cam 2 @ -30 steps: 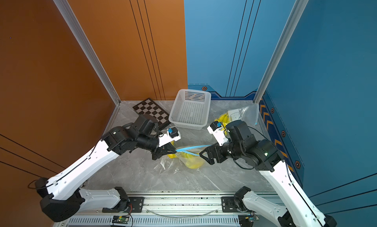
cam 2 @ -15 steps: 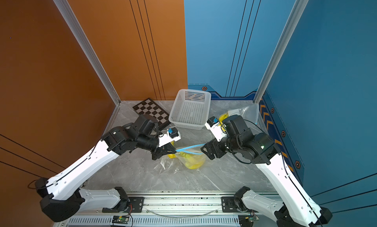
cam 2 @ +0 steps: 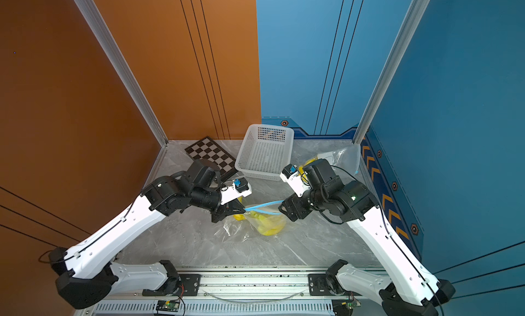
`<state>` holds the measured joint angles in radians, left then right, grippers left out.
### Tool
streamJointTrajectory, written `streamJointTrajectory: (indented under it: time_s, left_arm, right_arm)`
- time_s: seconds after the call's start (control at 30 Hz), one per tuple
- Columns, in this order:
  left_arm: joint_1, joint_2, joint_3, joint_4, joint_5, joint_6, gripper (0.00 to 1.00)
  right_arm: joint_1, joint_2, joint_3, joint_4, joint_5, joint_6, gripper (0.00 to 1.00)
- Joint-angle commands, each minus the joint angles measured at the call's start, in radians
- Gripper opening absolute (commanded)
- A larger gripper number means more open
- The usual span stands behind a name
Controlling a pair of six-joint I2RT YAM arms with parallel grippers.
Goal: Open the zip-top bag and take out the banana
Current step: Open the zipper of the food storage bag at the center of the board.
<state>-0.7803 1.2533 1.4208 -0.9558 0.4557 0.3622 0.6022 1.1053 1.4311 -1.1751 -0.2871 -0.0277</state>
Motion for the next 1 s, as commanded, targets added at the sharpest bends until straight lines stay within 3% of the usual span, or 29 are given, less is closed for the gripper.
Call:
streamJointTrajectory:
  time_s: [0.0, 0.4, 0.5, 0.57, 0.6, 0.63, 0.7, 0.8, 0.9, 0.97]
  left_arm:
    - [-0.005, -0.022, 0.003, -0.023, -0.012, 0.020, 0.00]
    - [-0.004, -0.018, 0.008, -0.031, -0.014, 0.043, 0.00]
    - [-0.001, -0.007, 0.020, -0.029, -0.022, 0.053, 0.00]
    - [0.009, 0.007, 0.036, -0.030, -0.017, 0.053, 0.00]
    - [0.017, 0.017, 0.046, -0.029, -0.018, 0.043, 0.06]
    - [0.029, 0.029, 0.062, -0.029, -0.018, 0.023, 0.21]
    - [0.062, 0.047, 0.099, -0.028, 0.004, -0.007, 0.56]
    - [0.090, 0.058, 0.154, 0.017, 0.000, -0.072, 0.95]
    - [0.120, 0.049, 0.184, 0.122, -0.037, -0.207, 0.98]
    - [0.142, 0.050, 0.213, 0.184, -0.092, -0.352, 0.98]
  right_arm:
    - [-0.002, 0.007, -0.024, -0.015, 0.004, -0.049, 0.79]
    - [0.041, 0.131, 0.032, -0.014, 0.005, -0.148, 0.61]
    - [0.046, 0.157, 0.046, -0.003, -0.020, -0.140, 0.42]
    - [0.030, 0.163, 0.067, 0.009, -0.063, -0.103, 0.17]
    - [0.011, 0.158, 0.076, 0.017, -0.080, -0.071, 0.06]
    - [-0.024, 0.144, 0.080, 0.036, -0.100, -0.024, 0.00]
    - [-0.106, 0.099, 0.066, 0.089, -0.158, 0.070, 0.00]
    - [-0.224, 0.018, 0.038, 0.163, -0.206, 0.218, 0.00]
    - [-0.292, -0.026, 0.075, 0.180, -0.123, 0.394, 0.00]
    - [-0.290, -0.047, 0.109, 0.181, 0.005, 0.536, 0.00]
